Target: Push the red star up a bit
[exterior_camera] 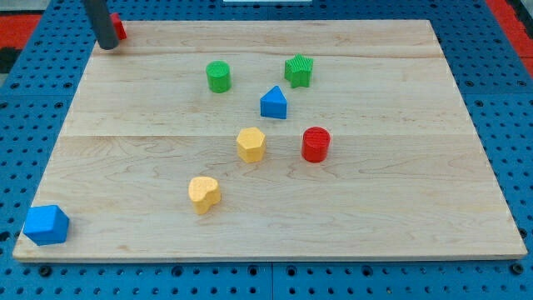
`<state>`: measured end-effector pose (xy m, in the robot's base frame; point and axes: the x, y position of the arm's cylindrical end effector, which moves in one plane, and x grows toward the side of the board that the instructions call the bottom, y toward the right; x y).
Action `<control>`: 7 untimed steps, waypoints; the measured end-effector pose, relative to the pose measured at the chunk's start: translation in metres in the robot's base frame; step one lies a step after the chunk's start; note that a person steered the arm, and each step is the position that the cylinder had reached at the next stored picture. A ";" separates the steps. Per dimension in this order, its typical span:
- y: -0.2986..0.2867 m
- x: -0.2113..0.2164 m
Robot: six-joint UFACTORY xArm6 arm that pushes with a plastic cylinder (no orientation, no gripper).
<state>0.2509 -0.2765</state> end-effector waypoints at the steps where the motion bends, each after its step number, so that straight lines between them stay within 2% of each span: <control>1: -0.028 0.001; 7: -0.026 -0.015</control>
<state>0.2357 -0.3022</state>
